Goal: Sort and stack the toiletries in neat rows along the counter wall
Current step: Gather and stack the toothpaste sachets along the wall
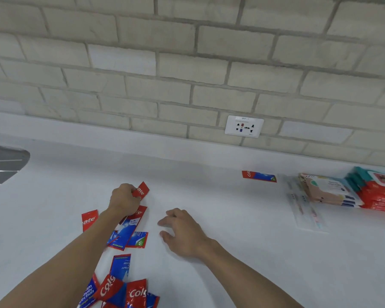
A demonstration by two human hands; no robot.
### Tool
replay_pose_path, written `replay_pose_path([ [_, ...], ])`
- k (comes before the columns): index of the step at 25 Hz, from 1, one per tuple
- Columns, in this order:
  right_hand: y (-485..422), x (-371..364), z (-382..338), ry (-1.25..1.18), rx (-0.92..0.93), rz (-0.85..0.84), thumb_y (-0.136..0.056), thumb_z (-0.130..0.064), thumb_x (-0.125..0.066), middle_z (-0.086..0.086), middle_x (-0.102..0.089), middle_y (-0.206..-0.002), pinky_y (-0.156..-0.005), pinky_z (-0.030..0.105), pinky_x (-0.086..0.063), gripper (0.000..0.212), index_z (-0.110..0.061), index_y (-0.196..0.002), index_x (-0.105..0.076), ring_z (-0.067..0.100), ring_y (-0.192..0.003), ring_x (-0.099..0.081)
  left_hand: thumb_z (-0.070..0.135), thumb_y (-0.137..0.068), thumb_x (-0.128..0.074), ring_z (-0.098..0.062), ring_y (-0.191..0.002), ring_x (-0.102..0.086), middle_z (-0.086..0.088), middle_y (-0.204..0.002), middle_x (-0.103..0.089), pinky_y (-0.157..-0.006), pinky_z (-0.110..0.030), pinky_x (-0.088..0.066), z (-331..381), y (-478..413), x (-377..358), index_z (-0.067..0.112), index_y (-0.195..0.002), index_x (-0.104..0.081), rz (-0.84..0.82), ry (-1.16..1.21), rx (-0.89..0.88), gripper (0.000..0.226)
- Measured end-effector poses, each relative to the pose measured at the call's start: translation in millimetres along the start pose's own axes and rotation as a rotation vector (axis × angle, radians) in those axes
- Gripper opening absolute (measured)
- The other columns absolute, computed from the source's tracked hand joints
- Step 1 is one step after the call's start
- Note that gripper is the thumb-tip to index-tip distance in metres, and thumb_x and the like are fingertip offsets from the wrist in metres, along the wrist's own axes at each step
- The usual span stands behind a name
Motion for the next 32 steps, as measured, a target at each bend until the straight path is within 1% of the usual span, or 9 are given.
replay_pose_path([
  [4,0,3,5,-0.105,-0.041,0.001,-0.097,-0.035,-0.052,-0.001,-0.043,-0.147,-0.114,0.029,-0.031,0.040,-0.021,-0.135,-0.055,0.016,-0.137,-0.036,0.023,-0.090,-0.063,-0.029,-0.098,-0.065,-0.013,-0.117,-0.065,-0.078,-0.031,-0.051,36,11,9,0.006,-0.115,-0.063,0.009,0.068,-0.089,0.030],
  [7,-1,15,13,-0.386,-0.158,0.022,-0.095,-0.035,-0.057,-0.003,-0.055,-0.135,-0.107,0.027,-0.041,0.037,-0.021,-0.130,-0.056,0.013,-0.126,-0.050,0.024,-0.086,-0.069,-0.028,-0.096,-0.064,-0.006,-0.104,-0.066,-0.077,-0.031,-0.051,62,23,16,0.009,-0.105,-0.061,0.002,0.192,-0.125,0.026],
  [11,1,35,37,-0.806,-0.355,0.138,-0.090,-0.037,-0.063,-0.003,-0.065,-0.117,-0.074,0.020,-0.049,0.037,-0.025,-0.124,-0.053,0.013,-0.102,-0.063,0.013,-0.084,-0.070,-0.023,-0.077,-0.068,-0.005,-0.084,-0.069,-0.066,-0.035,-0.060,91,41,13,0.020,-0.078,-0.058,-0.056,0.506,-0.144,0.015],
  [13,8,42,53,-0.891,-0.429,0.195,-0.089,-0.038,-0.065,-0.002,-0.064,-0.113,-0.066,0.018,-0.045,0.036,-0.026,-0.121,-0.052,0.014,-0.097,-0.065,0.011,-0.085,-0.070,-0.021,-0.081,-0.065,-0.003,-0.083,-0.067,-0.057,-0.029,-0.058,103,49,4,0.017,-0.084,-0.060,-0.105,0.645,-0.121,0.011],
  [17,23,49,88,-0.871,-0.528,0.327,-0.087,-0.036,-0.068,0.001,-0.060,-0.110,-0.069,0.024,-0.053,0.036,-0.024,-0.117,-0.053,0.014,-0.089,-0.064,0.008,-0.086,-0.069,-0.015,-0.075,-0.066,-0.010,-0.089,-0.067,-0.060,-0.028,-0.058,121,58,-13,0.006,-0.097,-0.060,-0.171,0.875,-0.063,0.014],
  [20,34,51,104,-1.186,-0.566,0.362,-0.090,-0.021,-0.067,0.009,-0.065,-0.110,-0.071,0.034,-0.060,0.029,-0.016,-0.116,-0.054,0.019,-0.073,-0.068,0.005,-0.087,-0.067,-0.007,-0.061,-0.070,-0.011,-0.087,-0.068,-0.055,-0.023,-0.059,138,66,-28,0.008,-0.086,-0.061,-0.251,0.991,-0.059,0.007],
  [22,40,59,114,-1.310,-0.544,0.407,-0.092,-0.013,-0.065,0.015,-0.066,-0.107,-0.065,0.034,-0.060,0.027,-0.009,-0.117,-0.055,0.022,-0.067,-0.069,0.004,-0.087,-0.067,-0.012,-0.066,-0.072,-0.015,-0.090,-0.069,-0.057,-0.024,-0.060,147,70,-40,0.005,-0.088,-0.062,-0.293,1.035,-0.056,0.005],
  [28,66,88,163,-1.246,-0.582,0.553,-0.092,-0.011,-0.065,0.018,-0.069,-0.098,-0.061,0.033,-0.060,0.023,-0.004,-0.113,-0.056,0.019,-0.061,-0.069,0.008,-0.086,-0.069,-0.019,-0.062,-0.061,-0.017,-0.083,-0.067,-0.057,-0.024,-0.057,164,65,-71,0.001,-0.092,-0.065,-0.307,0.945,-0.046,0.010],
  [32,82,106,203,-1.113,-0.641,0.645,-0.091,-0.011,-0.066,0.016,-0.070,-0.092,-0.061,0.035,-0.061,0.022,-0.007,-0.111,-0.059,0.019,-0.055,-0.067,0.005,-0.084,-0.071,-0.021,-0.058,-0.058,-0.017,-0.076,-0.066,-0.069,-0.034,-0.057,184,56,-100,-0.005,-0.093,-0.069,-0.320,0.835,-0.063,0.014],
])
Point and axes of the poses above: each hand's wrist, its own y-axis away from the middle knuckle, its own x-axis out of the back of the hand, z = x × y, the point moved 8 cm from there along -y, towards the middle knuckle
